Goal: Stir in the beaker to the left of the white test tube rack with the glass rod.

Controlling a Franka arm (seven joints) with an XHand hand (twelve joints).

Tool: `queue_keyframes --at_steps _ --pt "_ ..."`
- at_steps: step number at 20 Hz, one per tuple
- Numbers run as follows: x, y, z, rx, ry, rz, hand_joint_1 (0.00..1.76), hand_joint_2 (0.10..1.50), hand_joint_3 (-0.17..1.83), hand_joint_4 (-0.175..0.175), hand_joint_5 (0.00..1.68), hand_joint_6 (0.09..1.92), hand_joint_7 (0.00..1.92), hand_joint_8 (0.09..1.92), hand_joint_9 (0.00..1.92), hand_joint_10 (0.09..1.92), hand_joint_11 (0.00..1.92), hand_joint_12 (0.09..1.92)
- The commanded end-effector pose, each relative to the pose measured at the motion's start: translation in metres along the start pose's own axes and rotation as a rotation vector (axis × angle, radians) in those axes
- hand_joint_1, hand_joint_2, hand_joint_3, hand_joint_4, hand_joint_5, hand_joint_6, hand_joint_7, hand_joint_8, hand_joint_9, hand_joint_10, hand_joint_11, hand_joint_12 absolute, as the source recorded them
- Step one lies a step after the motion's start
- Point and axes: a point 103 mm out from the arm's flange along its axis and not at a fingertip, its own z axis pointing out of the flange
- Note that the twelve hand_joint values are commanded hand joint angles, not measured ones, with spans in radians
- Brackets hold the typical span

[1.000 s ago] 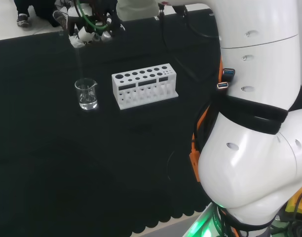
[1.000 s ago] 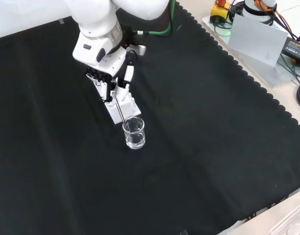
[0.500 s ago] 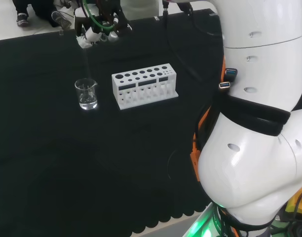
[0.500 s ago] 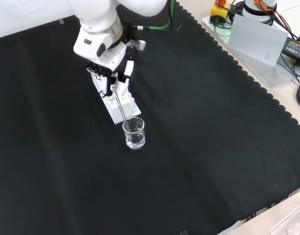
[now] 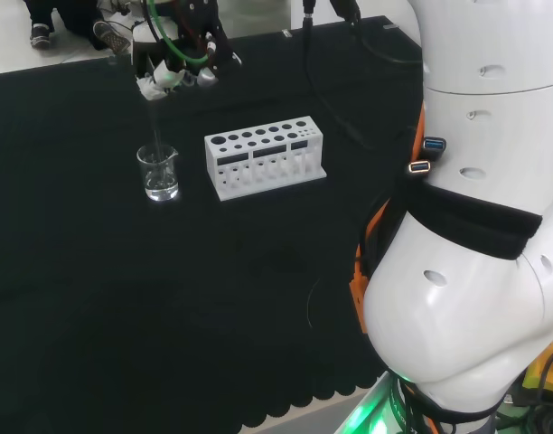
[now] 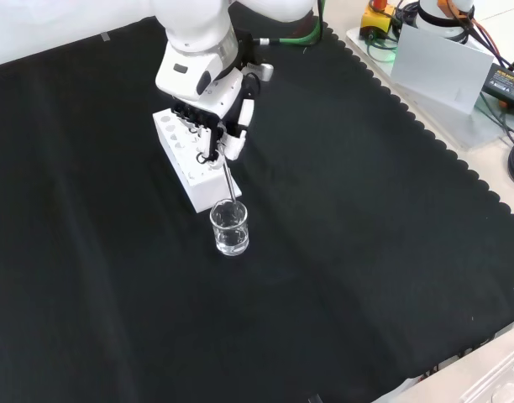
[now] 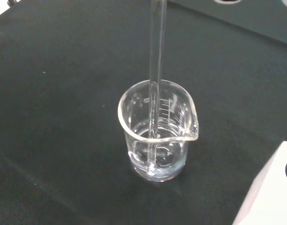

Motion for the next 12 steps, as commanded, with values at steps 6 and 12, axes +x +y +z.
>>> queue_keyframes --at_steps 6,12 --pt "0.009 0.036 -0.001 -0.001 0.008 -0.037 1.20 1.10 -0.17 -0.175 1.20 0.69 1.72 0.53 1.86 0.46 1.78 0.88" --pt "-0.011 0.039 -0.005 -0.001 0.003 -0.027 1.20 1.10 -0.17 -0.175 1.20 0.69 1.72 0.53 1.86 0.46 1.78 0.88"
